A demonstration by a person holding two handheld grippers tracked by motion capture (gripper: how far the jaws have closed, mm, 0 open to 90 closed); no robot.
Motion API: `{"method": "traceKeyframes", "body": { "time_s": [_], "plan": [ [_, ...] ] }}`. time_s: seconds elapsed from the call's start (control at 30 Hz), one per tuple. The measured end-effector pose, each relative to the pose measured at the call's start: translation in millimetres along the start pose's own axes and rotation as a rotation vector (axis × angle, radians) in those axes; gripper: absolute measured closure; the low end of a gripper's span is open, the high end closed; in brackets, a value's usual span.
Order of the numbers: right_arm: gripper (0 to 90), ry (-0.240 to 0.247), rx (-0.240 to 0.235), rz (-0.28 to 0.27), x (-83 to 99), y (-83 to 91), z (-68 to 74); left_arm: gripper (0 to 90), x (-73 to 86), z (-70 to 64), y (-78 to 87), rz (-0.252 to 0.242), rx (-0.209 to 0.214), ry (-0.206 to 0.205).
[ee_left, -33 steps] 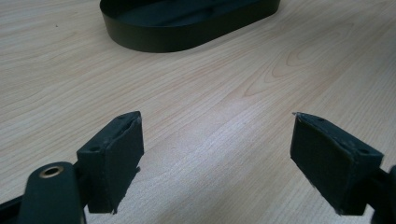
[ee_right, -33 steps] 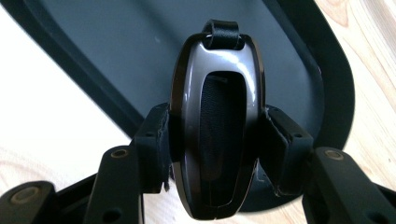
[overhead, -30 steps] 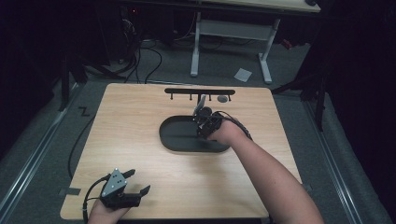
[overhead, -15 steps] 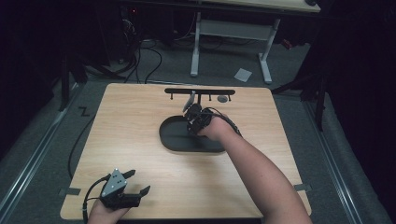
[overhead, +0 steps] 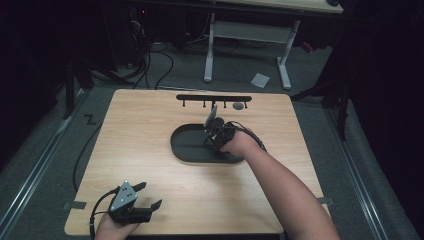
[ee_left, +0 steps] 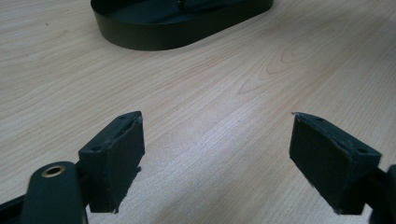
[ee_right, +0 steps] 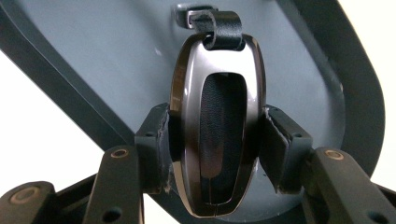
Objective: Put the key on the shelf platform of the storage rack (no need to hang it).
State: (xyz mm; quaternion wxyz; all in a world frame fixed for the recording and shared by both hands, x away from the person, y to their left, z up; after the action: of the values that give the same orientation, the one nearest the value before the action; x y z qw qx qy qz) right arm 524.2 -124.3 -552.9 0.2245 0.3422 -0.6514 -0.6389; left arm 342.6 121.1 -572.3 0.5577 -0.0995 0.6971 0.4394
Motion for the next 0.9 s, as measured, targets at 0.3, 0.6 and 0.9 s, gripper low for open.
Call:
{"method": "traceKeyframes", "body": {
  "time_s": [0.3, 0.6, 0.9],
  "plan": [
    [48.7, -0.001, 0.014, 0.043, 19.5, -15.2, -8.2, 18.7, 0.7, -1.3, -1.8, 0.007, 0.004, -0.005],
    [48.6, -0.032, -0.001, 0.062, 23.4, -26.0, -10.7, 18.7, 0.8, -0.6, -1.5, 0.004, 0.000, -0.002],
    [48.4, -0.052, -0.014, 0.060, 21.6, -30.7, -9.1, 18.7, 1.1, -0.6, -1.5, 0.007, 0.000, -0.005]
  ]
}}
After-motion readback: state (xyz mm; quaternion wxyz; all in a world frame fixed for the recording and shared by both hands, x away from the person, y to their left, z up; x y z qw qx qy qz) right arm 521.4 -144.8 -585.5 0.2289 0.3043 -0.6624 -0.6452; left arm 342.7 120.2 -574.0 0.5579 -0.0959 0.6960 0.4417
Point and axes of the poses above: each handheld gripper's, and its own axes: y roughly backward along the jaws, x roughly out of its underside, z roughly to its left, the point moved 10 cm from there along -y, roughly forward along the jaws, and after that the axes turned 5 degrees about -x, right-handed, at the moved point
